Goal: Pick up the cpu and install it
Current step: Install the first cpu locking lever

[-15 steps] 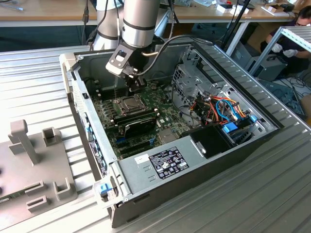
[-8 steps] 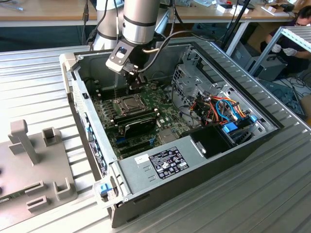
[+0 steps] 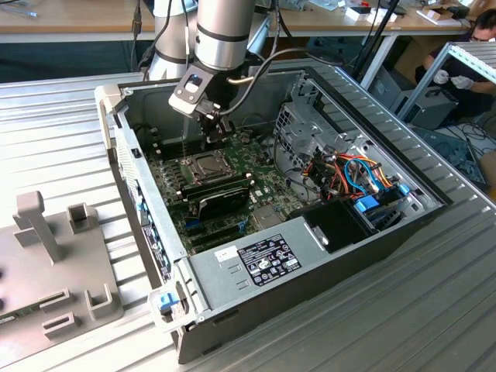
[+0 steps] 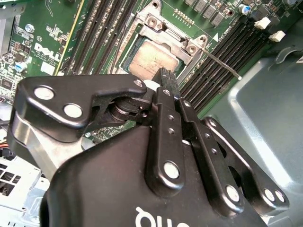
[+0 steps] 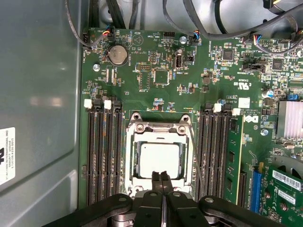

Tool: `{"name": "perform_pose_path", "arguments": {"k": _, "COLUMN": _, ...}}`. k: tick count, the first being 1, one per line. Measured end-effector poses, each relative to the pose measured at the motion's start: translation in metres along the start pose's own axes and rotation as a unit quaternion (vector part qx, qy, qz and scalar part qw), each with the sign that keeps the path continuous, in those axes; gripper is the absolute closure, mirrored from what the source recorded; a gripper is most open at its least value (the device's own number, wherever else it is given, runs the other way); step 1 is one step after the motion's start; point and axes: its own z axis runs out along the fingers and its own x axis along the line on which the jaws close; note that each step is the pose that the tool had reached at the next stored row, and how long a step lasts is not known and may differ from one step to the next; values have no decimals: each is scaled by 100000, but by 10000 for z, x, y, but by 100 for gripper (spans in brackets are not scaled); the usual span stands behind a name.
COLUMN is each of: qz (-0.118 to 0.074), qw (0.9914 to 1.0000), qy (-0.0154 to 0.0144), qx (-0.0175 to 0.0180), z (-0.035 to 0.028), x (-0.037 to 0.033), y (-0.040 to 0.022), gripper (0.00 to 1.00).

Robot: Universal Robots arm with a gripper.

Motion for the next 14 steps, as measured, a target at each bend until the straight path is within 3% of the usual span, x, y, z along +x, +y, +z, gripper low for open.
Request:
{"name": "perform_pose_path", "arguments": {"k": 4, "qz": 0, "qw": 100000, "qy": -5, "qx": 3, "z": -1, "x": 0, "y": -20, "gripper": 89}}
{"name": "perform_pose_path", "arguments": {"k": 8, "qz": -9, "qw": 100000, "qy": -3, "qx": 4, "z": 2, "x": 4, "y": -102, "gripper": 89}}
{"name": "perform_pose_path", "arguments": {"k": 14, "qz": 1, "qw": 100000, "qy": -19, "qx": 0, "z": 13, "x": 11, "y": -291, "gripper": 89}}
